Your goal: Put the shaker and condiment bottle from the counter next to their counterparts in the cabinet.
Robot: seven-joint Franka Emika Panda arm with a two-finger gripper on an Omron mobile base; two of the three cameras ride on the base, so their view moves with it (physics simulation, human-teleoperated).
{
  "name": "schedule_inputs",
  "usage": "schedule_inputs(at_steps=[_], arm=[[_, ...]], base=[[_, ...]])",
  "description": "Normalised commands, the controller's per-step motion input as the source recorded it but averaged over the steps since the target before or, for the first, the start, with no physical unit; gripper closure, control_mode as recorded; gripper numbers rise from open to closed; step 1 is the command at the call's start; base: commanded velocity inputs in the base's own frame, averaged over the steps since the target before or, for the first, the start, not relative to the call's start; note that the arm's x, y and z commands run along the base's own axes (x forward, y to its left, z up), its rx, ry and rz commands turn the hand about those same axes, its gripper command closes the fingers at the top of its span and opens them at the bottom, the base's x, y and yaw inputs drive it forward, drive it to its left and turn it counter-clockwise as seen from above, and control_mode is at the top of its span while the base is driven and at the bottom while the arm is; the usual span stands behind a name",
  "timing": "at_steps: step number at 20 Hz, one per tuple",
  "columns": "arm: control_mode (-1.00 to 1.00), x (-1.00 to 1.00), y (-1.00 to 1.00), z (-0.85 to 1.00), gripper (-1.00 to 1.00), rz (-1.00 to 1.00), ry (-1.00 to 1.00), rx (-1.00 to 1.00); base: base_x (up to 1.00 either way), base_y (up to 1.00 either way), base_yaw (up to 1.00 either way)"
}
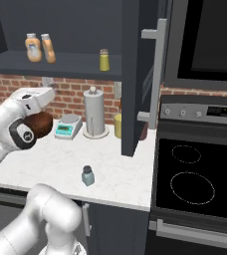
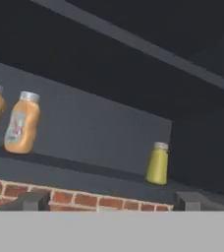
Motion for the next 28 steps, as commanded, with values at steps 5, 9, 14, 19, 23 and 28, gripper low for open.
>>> schedule_inputs(at_steps=[5, 9, 14, 19, 23, 28], arm=[[-1.00, -0.01, -0.43, -0.20, -1.00, -0.76, 0.16, 0.21], [-1.00, 0.00, 0.09, 0.00, -1.00, -0.69, 0.13, 0.33], [-1.00, 0.00, 0.29, 0.00, -1.00, -0.46, 0.00, 0.41], [-1.00, 0.29, 0.05, -0.08, -1.00, -0.15, 0.00, 0.44], [-1.00, 0.41, -0.21, -0.25, -1.00, 0.00, 0.00, 0.37], [-1.00, 0.06, -0.15, -0.76, -1.00, 0.07, -0.04, 0.14]], base=[[0.00, 0.00, 0.00], [0.00, 0.00, 0.00], [0.00, 0.00, 0.00], [0.00, 0.00, 0.00], [0.00, 0.00, 0.00], [0.00, 0.00, 0.00]])
